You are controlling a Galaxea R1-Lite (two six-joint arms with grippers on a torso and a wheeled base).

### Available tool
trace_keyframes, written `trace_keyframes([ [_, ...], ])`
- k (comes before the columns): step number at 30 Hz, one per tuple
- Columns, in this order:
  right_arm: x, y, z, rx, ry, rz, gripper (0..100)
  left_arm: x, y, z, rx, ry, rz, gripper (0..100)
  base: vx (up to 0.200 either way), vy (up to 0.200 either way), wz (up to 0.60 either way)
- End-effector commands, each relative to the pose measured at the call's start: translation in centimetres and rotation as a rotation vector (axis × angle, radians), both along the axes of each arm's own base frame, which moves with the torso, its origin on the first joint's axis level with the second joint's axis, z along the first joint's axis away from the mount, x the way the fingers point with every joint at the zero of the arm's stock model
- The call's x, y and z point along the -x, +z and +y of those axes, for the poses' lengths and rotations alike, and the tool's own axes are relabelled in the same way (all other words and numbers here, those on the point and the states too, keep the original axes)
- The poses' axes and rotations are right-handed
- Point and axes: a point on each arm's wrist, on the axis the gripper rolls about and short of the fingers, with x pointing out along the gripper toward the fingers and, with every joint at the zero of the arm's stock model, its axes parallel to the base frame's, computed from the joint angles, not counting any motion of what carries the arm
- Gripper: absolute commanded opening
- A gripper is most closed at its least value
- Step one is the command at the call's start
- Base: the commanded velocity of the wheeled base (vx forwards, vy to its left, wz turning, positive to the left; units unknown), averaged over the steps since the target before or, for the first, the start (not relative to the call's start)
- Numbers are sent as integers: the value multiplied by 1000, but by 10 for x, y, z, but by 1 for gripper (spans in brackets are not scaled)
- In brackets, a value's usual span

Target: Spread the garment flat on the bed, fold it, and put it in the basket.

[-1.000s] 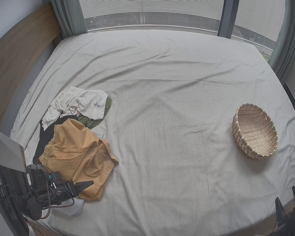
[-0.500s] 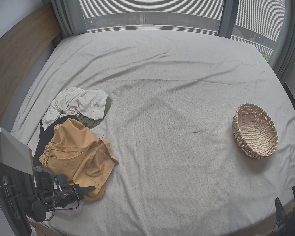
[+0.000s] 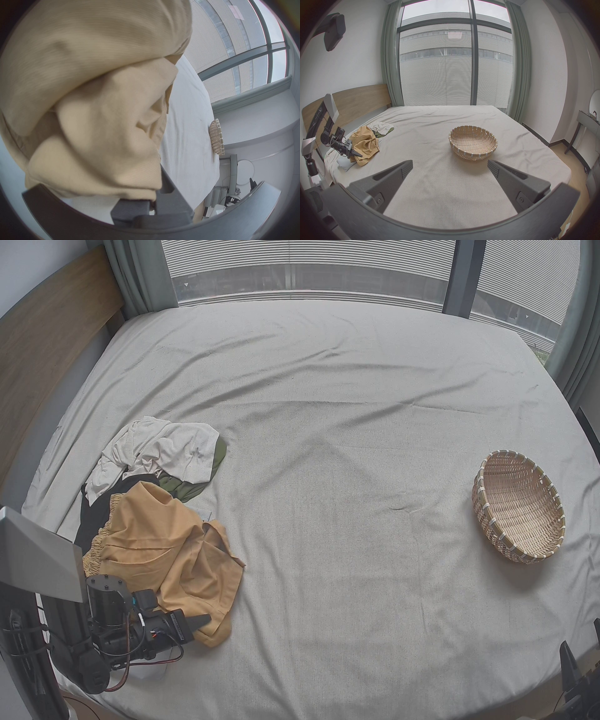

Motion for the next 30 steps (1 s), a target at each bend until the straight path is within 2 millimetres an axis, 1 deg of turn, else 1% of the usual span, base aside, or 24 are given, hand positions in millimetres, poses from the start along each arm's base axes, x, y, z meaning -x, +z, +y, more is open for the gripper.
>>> trace_keyframes([
  [1, -1, -5, 0, 1, 0, 12, 100, -5, 10, -17, 25, -26, -58, 0, 0, 0, 0],
  [7, -1, -5, 0, 1, 0, 12, 100, -15, 18, -39, 43, -71, -134, 0, 0, 0, 0],
  [10, -1, -5, 0, 1, 0, 12, 100, -17, 20, -49, 46, -84, -157, 0, 0, 0, 0],
  [14, -1, -5, 0, 1, 0, 12, 100, -16, 23, -63, 61, -127, -177, 0, 0, 0, 0],
  [15, -1, -5, 0, 1, 0, 12, 100, -16, 23, -63, 61, -129, -177, 0, 0, 0, 0],
  [16, -1, -5, 0, 1, 0, 12, 100, -15, 24, -69, 65, -146, -184, 0, 0, 0, 0],
  [19, -1, -5, 0, 1, 0, 12, 100, -14, 25, -76, 74, -167, -192, 0, 0, 0, 0],
  [23, -1, -5, 0, 1, 0, 12, 100, -14, 28, -92, 106, -204, -201, 0, 0, 0, 0],
  [27, -1, -5, 0, 1, 0, 12, 100, -18, 28, -105, 114, -208, -227, 0, 0, 0, 0],
  [30, -1, -5, 0, 1, 0, 12, 100, -22, 29, -111, 123, -211, -243, 0, 0, 0, 0],
])
